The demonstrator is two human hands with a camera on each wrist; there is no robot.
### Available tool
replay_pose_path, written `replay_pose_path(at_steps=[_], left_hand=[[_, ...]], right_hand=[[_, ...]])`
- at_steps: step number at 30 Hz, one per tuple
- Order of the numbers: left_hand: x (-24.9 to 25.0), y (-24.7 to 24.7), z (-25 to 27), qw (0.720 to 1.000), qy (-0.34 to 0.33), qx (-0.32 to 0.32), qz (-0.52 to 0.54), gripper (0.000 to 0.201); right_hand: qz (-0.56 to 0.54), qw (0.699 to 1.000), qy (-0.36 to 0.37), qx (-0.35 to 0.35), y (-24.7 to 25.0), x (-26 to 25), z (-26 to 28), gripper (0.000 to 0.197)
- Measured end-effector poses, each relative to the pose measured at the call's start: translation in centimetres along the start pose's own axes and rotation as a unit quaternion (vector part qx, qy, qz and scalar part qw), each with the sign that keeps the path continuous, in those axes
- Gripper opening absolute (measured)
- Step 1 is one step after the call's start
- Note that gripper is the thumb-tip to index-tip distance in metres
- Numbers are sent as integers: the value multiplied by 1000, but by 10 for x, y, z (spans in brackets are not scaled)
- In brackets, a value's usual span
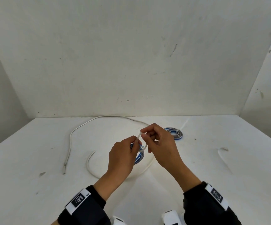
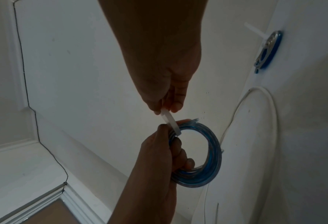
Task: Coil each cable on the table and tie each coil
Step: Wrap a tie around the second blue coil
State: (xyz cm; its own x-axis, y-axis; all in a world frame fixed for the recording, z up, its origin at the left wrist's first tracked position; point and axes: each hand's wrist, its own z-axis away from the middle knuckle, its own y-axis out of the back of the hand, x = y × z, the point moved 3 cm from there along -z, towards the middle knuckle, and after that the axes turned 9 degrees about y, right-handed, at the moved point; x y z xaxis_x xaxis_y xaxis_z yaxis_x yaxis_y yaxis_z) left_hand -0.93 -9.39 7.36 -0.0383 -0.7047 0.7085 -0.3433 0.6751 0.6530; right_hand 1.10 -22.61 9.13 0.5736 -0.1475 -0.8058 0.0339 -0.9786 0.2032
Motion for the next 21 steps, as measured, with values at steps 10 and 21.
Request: replay_pose_path(at_steps=[10, 21], left_hand=[[5, 3, -2, 1000, -15, 1, -16, 26], [2, 5, -2, 998, -57, -8, -15, 26]], right_hand=[[-13, 998, 21, 62, -1, 1, 0, 6], [-30, 996, -37, -72, 3, 8, -3, 3]])
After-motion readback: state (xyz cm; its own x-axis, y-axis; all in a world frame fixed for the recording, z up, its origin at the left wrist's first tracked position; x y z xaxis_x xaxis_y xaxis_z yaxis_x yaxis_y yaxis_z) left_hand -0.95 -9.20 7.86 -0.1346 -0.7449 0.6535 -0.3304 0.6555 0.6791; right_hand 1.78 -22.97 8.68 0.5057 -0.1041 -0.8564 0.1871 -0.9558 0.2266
